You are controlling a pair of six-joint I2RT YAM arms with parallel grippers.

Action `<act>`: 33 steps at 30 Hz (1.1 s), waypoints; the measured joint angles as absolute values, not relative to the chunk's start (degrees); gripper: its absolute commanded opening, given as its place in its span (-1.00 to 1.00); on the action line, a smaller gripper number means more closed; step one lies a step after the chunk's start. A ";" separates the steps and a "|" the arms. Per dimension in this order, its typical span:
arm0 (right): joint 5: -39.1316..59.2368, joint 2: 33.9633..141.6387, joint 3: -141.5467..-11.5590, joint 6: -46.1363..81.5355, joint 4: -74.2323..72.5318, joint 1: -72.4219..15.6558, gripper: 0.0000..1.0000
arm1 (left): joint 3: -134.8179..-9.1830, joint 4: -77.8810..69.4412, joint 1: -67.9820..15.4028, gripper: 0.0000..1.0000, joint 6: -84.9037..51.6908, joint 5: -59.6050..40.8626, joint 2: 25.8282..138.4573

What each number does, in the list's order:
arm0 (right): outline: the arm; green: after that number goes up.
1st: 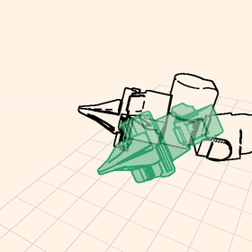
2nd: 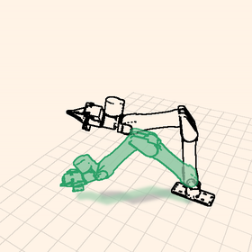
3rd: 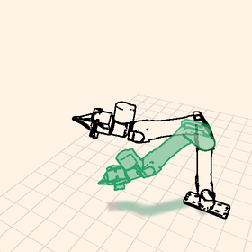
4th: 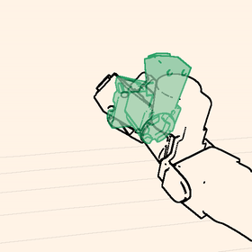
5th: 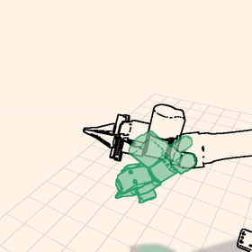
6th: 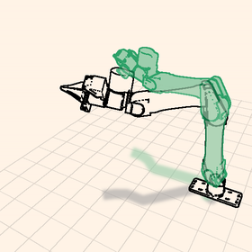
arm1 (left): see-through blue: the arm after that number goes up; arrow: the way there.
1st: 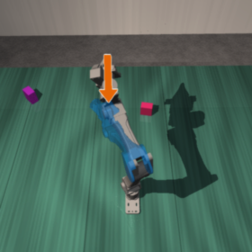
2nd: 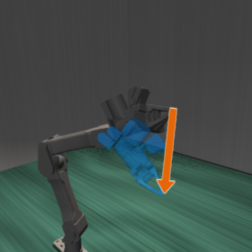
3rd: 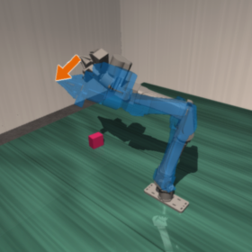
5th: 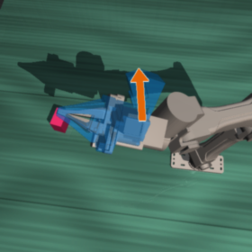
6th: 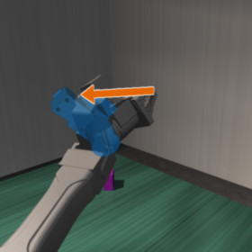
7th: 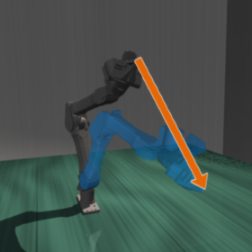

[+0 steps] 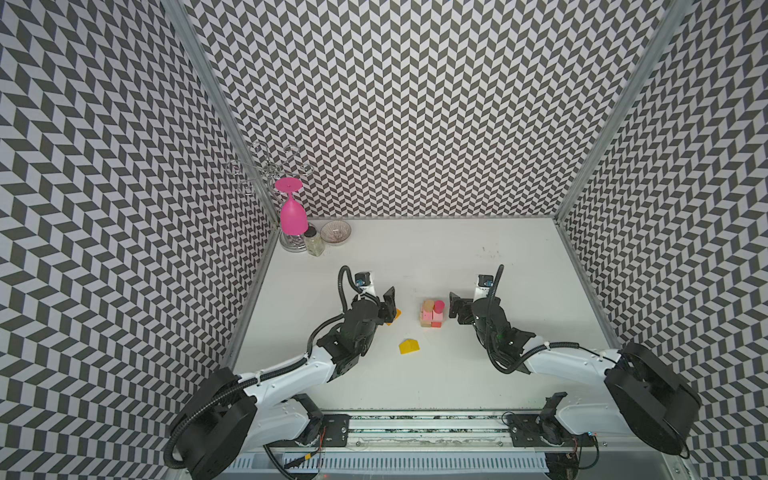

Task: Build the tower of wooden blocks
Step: 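Open the left gripper and withdraw it toward the robot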

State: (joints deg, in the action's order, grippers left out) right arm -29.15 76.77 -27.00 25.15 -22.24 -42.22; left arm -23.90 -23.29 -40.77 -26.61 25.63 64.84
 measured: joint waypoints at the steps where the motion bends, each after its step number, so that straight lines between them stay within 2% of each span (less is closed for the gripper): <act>1: -29.17 77.23 -27.00 25.15 -22.37 -42.22 0.94 | -22.87 -23.24 -39.70 0.28 -26.89 25.43 64.03; 9: -28.08 83.24 -27.05 25.36 -22.70 -42.30 0.93 | -20.12 -23.11 -35.66 0.31 -28.42 24.36 60.60; 33: -27.97 84.55 -28.80 25.58 -22.68 -43.77 0.93 | -20.12 -23.99 -35.07 0.31 -28.62 21.74 61.56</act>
State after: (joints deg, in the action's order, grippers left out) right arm -27.97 84.55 -28.80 25.58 -22.68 -43.77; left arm -20.12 -23.99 -35.07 -28.62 21.74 61.56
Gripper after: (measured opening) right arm 0.964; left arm 0.653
